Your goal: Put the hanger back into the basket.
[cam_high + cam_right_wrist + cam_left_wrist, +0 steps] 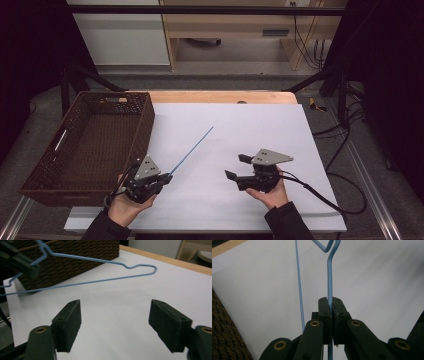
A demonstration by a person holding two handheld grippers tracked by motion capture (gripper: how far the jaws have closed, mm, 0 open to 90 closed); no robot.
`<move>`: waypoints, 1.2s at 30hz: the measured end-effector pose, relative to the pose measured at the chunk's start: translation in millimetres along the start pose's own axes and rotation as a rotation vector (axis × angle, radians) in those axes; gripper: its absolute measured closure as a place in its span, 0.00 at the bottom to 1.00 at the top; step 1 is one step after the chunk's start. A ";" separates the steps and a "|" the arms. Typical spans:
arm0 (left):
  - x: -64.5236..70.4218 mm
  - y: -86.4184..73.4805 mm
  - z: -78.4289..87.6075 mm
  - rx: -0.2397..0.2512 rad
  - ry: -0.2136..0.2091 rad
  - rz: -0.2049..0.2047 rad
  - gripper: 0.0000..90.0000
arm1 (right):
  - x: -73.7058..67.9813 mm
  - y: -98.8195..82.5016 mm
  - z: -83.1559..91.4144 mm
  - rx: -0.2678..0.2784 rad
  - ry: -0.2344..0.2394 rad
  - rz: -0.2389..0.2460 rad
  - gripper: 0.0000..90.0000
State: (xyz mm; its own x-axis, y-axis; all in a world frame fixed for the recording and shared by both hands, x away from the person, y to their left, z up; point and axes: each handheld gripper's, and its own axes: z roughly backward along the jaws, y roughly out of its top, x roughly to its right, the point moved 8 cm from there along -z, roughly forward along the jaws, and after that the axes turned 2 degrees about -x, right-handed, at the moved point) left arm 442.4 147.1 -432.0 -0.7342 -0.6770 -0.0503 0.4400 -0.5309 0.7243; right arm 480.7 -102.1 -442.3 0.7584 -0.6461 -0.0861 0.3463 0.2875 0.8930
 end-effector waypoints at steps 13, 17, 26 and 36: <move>11.9 21.0 32.6 0.095 -0.055 -0.029 0.97 | 46.4 -11.5 48.2 0.022 -0.130 -0.078 0.12; 12.1 28.0 41.4 0.109 -0.066 -0.049 0.97 | 52.4 -16.7 53.4 0.019 -0.148 -0.087 0.11; -4.2 47.4 64.7 0.121 -0.058 -0.082 0.97 | 56.5 -21.8 63.7 0.012 -0.187 -0.079 0.07; -26.0 64.0 85.0 0.125 -0.032 -0.097 0.97 | 62.4 -25.3 75.8 0.031 -0.215 -0.106 0.05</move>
State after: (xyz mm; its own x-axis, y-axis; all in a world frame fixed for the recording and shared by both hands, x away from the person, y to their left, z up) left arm 445.7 174.0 -325.9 -0.7872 -0.6080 -0.1033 0.2999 -0.5238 0.7973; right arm 477.4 -203.3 -436.8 0.5825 -0.8081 -0.0872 0.3983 0.1903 0.8973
